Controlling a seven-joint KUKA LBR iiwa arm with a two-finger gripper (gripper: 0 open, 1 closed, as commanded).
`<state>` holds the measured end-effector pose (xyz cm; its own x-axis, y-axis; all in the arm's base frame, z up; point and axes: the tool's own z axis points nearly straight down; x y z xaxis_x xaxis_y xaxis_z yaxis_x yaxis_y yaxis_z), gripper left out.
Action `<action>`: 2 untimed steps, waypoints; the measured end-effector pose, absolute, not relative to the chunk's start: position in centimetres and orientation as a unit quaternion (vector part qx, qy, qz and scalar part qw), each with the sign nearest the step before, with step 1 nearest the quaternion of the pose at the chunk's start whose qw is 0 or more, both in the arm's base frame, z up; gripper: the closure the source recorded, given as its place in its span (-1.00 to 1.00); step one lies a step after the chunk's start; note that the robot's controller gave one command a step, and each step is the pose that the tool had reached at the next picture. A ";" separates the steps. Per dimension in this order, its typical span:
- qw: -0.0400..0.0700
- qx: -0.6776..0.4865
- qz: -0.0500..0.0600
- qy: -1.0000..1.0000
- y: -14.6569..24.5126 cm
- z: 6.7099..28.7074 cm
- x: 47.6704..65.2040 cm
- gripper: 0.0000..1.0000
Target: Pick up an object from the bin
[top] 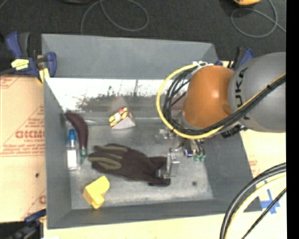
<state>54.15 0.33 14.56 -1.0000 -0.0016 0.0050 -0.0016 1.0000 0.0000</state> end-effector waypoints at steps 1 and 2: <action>-0.001 0.001 0.000 -1.000 0.3 15.0 54.3 -1.00; 0.001 -0.187 0.001 -0.982 -1.2 7.5 54.2 1.00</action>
Offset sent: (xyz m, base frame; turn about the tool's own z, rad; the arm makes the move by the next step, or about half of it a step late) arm 0.0002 -0.0136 -0.0710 0.3807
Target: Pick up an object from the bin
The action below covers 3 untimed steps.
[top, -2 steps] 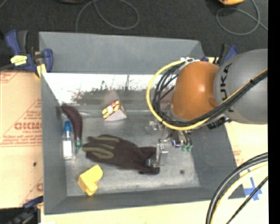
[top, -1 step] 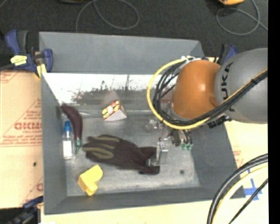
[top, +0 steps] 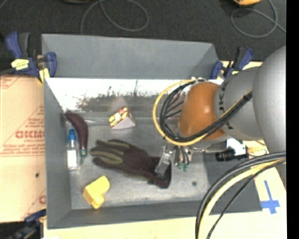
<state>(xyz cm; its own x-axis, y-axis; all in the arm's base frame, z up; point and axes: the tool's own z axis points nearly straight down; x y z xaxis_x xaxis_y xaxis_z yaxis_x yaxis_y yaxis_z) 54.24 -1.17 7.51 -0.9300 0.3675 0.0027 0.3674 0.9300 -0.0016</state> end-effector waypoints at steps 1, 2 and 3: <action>0.001 -0.187 0.001 -0.982 -1.2 7.5 54.2 1.00; -0.001 -0.192 0.000 -0.981 -3.5 7.3 54.9 1.00; 0.001 -0.190 0.001 -0.982 -3.1 9.6 53.1 1.00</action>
Offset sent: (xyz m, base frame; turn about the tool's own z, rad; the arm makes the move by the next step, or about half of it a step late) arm 0.0076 -0.0391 -0.0051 0.0188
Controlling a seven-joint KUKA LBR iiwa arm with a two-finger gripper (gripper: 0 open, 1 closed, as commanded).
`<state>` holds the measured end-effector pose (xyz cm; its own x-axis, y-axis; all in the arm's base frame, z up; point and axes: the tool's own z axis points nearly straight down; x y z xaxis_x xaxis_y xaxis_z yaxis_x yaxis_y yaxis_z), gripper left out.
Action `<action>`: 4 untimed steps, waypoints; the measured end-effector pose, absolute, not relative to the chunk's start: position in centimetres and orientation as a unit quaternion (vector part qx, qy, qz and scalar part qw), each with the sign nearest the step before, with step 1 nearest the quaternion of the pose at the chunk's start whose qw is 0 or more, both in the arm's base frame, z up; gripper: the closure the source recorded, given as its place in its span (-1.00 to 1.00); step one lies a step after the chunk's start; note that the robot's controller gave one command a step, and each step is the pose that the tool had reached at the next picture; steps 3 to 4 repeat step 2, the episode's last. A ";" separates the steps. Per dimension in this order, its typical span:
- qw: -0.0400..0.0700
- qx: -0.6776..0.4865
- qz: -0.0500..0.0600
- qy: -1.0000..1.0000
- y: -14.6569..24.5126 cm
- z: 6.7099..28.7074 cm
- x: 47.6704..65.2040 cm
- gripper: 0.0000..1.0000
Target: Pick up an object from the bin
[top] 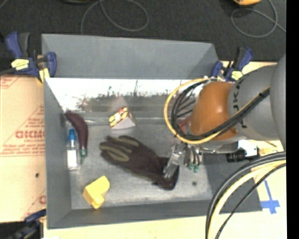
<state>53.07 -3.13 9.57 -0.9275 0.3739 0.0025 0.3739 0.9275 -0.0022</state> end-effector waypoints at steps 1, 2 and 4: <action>0.001 -0.190 0.001 -0.982 -3.1 9.6 53.1 1.00; -0.004 -0.188 0.000 -0.982 -3.4 27.4 54.3 1.00; -0.004 -0.188 0.000 -0.982 -3.4 27.4 54.3 1.00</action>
Offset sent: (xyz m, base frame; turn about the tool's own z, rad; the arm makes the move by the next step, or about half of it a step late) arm 0.0099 -0.0021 0.1743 0.0008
